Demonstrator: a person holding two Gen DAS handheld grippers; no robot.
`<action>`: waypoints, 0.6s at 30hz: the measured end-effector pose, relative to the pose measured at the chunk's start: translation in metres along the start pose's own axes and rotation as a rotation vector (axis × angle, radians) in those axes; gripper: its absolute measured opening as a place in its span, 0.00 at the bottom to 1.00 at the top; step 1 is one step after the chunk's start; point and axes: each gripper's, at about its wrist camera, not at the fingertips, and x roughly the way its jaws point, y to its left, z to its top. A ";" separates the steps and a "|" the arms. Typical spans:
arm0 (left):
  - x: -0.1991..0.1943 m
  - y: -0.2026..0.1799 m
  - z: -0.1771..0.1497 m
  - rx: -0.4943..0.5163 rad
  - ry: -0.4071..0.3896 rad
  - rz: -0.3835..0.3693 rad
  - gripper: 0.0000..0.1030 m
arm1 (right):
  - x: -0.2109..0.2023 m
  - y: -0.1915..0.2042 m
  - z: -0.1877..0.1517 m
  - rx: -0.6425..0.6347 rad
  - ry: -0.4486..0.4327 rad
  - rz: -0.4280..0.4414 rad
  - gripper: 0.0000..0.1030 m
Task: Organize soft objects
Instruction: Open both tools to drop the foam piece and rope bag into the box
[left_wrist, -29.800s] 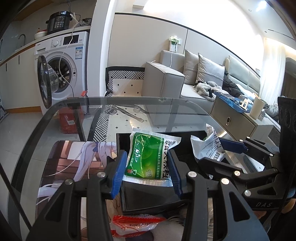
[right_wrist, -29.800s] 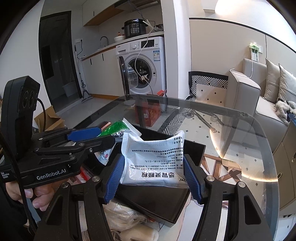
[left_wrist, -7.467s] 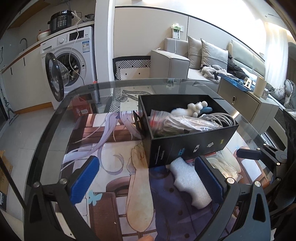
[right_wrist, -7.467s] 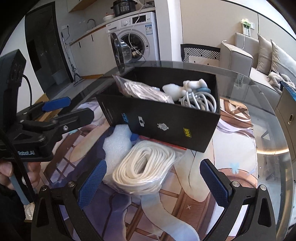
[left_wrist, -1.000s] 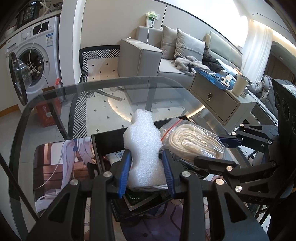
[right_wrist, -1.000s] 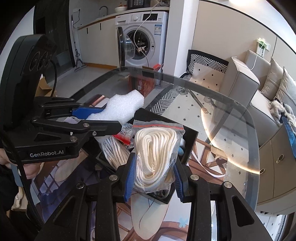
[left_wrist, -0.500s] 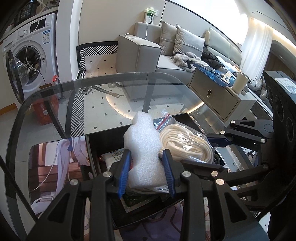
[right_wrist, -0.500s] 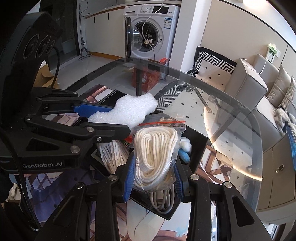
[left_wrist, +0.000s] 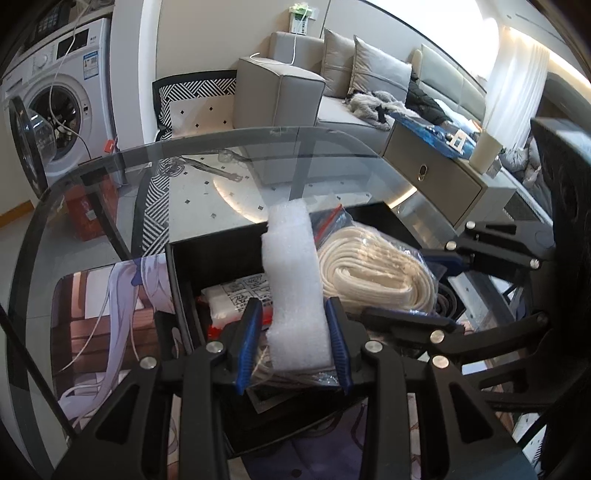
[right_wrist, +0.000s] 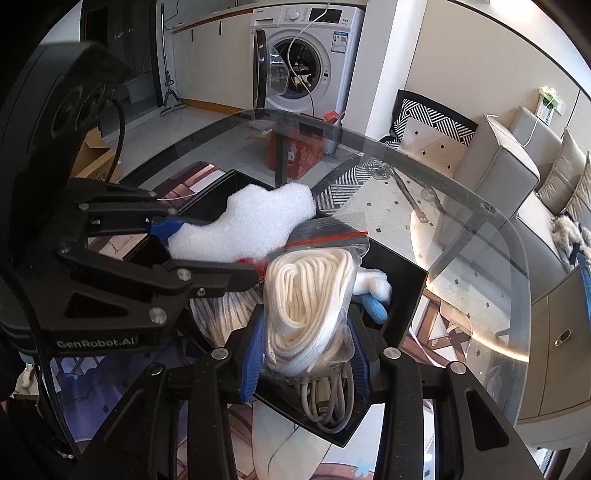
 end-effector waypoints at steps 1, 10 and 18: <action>-0.001 -0.001 -0.001 0.003 -0.001 0.004 0.34 | -0.002 0.000 -0.001 -0.001 -0.009 -0.002 0.48; -0.025 -0.002 -0.008 0.037 -0.051 0.045 0.52 | -0.037 -0.003 -0.013 0.025 -0.116 -0.050 0.75; -0.038 0.006 -0.015 0.019 -0.081 0.061 0.60 | -0.054 -0.007 -0.027 0.082 -0.165 -0.064 0.86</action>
